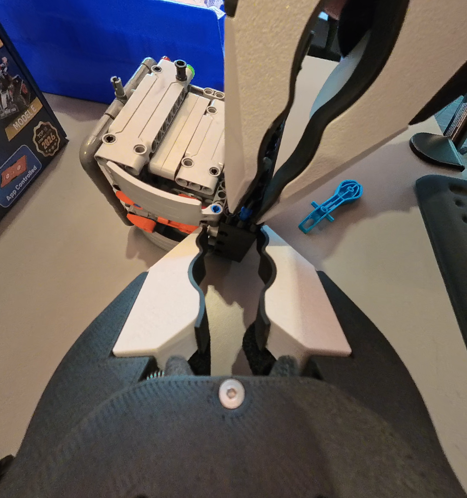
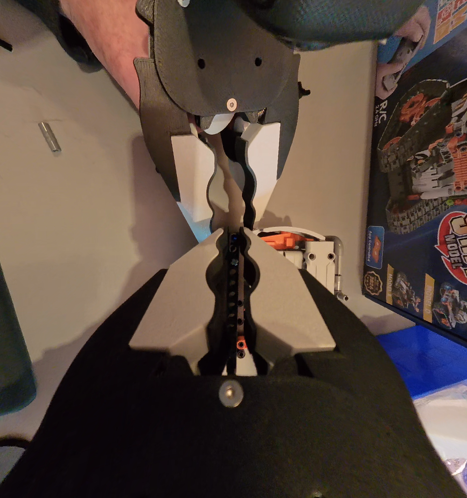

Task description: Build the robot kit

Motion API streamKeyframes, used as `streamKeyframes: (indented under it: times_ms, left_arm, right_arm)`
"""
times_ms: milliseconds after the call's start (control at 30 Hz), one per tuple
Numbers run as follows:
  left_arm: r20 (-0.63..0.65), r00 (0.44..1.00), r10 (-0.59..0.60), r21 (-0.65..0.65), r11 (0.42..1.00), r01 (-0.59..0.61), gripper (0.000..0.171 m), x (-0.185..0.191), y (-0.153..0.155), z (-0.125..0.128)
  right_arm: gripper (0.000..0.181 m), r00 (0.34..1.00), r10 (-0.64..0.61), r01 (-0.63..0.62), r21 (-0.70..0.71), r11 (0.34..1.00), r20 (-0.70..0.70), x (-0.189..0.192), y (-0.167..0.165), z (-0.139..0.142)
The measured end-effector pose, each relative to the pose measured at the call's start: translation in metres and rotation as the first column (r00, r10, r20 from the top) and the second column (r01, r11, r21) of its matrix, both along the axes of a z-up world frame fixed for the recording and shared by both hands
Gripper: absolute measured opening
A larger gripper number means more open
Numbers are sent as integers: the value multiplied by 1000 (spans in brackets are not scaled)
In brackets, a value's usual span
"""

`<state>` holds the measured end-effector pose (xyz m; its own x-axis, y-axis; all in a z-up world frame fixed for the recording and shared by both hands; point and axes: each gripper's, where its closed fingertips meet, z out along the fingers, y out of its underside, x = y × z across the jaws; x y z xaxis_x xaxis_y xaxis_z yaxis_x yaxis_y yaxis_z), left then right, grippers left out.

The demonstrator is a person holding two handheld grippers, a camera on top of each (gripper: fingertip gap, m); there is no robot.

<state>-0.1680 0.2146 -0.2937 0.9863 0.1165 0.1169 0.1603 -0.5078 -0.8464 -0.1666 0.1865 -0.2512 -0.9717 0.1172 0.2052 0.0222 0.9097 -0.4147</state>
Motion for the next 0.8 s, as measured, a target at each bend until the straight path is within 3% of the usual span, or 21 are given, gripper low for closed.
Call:
streamKeyframes:
  times_ms: [467, 800]
  left_arm:
    - [1, 1000, 1, 14, 1000, -1, 34, -1, 0, 1]
    - [-8, 1000, 14, 15, 1000, -14, 33, -2, -1, 1]
  right_arm:
    - [5, 1000, -16, 16, -1, 1000, 14, 1, 7, 0]
    - [4, 999, 14, -20, 165, 986, 36, -1, 7, -2]
